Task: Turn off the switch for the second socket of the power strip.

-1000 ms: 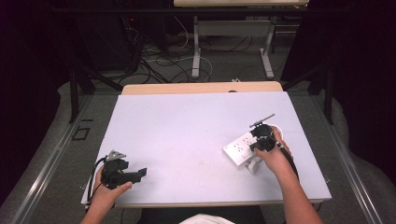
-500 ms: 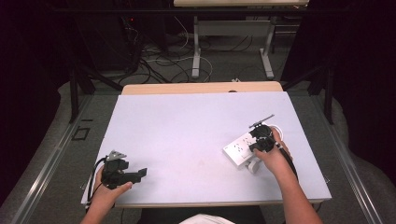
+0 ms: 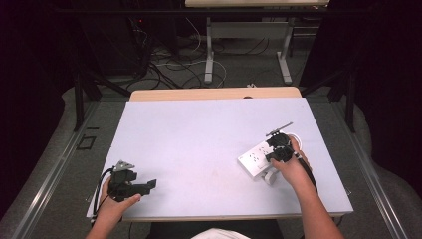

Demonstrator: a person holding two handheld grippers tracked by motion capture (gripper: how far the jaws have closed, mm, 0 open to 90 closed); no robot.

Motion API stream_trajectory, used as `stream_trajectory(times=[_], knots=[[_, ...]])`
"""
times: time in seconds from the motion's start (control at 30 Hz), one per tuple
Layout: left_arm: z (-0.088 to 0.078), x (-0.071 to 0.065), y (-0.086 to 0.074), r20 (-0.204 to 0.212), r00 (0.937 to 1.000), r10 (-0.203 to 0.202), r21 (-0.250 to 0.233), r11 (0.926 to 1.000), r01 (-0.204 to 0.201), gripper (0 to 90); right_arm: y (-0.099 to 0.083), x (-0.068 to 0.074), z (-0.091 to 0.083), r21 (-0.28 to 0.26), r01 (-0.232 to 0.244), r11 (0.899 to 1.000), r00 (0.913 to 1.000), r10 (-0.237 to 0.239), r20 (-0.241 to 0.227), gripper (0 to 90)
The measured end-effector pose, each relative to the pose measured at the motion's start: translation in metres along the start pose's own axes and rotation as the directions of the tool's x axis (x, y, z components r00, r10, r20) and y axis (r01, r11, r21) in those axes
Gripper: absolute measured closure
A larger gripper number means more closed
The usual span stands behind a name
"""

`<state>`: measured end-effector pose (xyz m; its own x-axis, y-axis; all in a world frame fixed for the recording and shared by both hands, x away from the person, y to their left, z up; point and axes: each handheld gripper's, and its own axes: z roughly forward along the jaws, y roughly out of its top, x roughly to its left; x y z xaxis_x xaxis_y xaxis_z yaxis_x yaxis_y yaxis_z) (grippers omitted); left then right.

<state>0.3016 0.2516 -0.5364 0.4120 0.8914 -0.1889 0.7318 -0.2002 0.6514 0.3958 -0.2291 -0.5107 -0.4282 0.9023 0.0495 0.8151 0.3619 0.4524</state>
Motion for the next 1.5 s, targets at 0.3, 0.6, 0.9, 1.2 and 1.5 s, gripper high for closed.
stream_trajectory(times=[0.3,0.6,0.9,1.2,1.5], knots=[[0.003,0.001,0.001,0.005,1.0,-0.001,0.008,1.0,0.001,15.7,0.001,0.0,0.0,-0.001,-0.033,0.999,0.9995,0.033,-0.006,85.5],[0.004,0.0,0.002,0.005,1.0,-0.001,0.016,0.9999,0.001,15.7,0.001,0.0,-0.003,-0.014,-0.031,0.999,0.9994,0.03,-0.019,77.0],[0.004,0.002,0.003,0.011,0.9999,0.0,0.028,0.9996,0.0,15.7,0.001,0.005,-0.007,-0.026,-0.017,1.0,0.999,0.016,-0.041,66.5],[0.006,0.001,0.004,0.015,0.9998,0.009,0.029,0.9995,-0.01,15.7,-0.001,0.007,-0.011,-0.062,0.017,0.998,0.9986,-0.021,-0.049,48.5],[0.004,-0.001,0.001,0.001,0.9999,0.014,0.016,0.9998,-0.014,15.8,-0.001,0.017,-0.016,-0.078,0.097,0.992,0.9944,-0.1,-0.034,37.1]])
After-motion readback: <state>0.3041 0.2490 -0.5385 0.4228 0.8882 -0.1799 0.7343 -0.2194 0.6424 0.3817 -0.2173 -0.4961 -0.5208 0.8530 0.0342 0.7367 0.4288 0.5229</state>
